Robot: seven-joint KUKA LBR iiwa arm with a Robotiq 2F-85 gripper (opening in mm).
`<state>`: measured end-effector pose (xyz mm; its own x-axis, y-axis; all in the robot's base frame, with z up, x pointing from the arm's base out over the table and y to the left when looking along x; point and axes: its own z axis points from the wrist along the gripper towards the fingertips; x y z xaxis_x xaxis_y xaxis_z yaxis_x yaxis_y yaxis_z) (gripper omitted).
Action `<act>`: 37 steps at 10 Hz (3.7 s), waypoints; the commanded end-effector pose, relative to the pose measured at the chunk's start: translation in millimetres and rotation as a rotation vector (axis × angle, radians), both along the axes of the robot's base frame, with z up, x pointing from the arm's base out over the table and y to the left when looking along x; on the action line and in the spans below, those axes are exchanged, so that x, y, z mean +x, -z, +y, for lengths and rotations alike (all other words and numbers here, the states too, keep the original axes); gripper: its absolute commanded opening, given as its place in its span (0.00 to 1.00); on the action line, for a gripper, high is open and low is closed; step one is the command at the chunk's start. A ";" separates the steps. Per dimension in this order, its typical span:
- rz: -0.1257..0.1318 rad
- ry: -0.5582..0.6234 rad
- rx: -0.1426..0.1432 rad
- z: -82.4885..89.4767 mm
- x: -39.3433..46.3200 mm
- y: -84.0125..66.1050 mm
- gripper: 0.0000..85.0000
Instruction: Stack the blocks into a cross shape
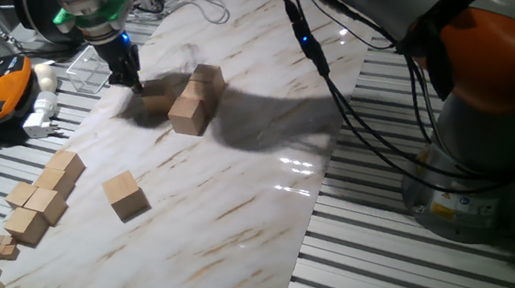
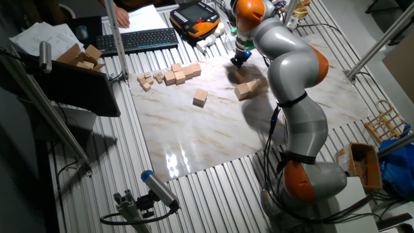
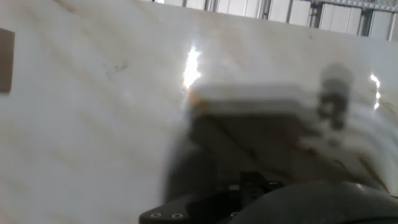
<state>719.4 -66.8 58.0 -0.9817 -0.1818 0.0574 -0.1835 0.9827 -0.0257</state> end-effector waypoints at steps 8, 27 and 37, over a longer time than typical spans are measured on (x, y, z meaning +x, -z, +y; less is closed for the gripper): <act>0.009 -0.001 0.020 -14.6 -22.0 6.8 0.00; 0.025 0.081 0.004 47.9 -25.4 -8.6 0.00; 0.023 0.050 0.017 27.8 -34.3 3.4 0.00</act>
